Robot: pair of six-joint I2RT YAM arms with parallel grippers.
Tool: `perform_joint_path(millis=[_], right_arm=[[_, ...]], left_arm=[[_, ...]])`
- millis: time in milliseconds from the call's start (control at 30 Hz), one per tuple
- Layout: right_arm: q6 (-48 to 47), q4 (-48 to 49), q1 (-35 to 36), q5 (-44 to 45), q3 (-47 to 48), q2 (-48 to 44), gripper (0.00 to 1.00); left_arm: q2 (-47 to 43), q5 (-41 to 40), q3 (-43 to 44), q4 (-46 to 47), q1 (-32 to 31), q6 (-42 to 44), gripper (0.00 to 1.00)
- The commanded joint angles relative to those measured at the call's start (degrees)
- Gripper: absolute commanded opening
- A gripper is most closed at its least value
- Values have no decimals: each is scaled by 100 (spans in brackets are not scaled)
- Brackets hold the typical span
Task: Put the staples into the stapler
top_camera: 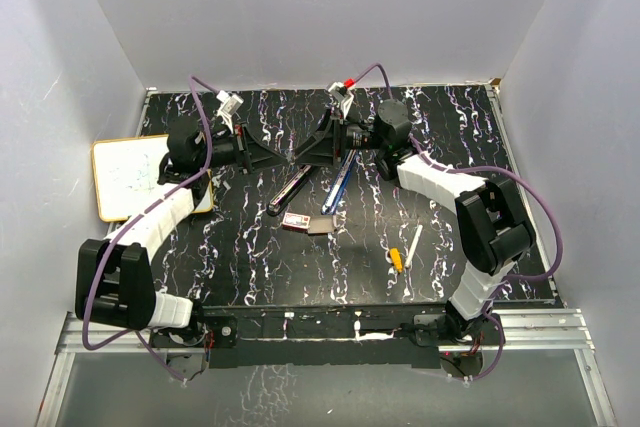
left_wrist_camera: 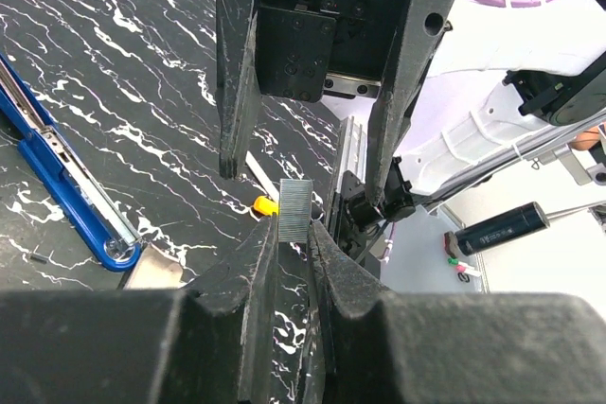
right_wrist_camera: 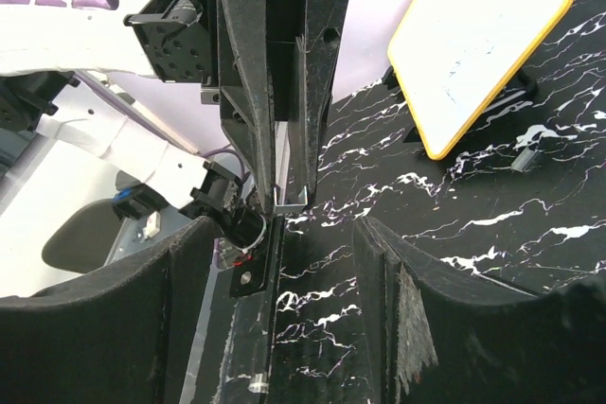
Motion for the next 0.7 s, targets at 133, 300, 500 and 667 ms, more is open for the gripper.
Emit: perform_joint_path(millis=[133,300,500,667], right_arm=[[142,330,124,32,329,-5,60],[197,308,160,30,434,216,53],[226,308,169,3,465,241,46],[281,380,170,7,456,231,48]], left_arm=[[-33,160,-85,461,-74,-277,0],[-45,149,-136,462,-92,-276,0],[-31,151,-147,462,-97,-253,0],[-36,156,-183,481,-99,-251,0]])
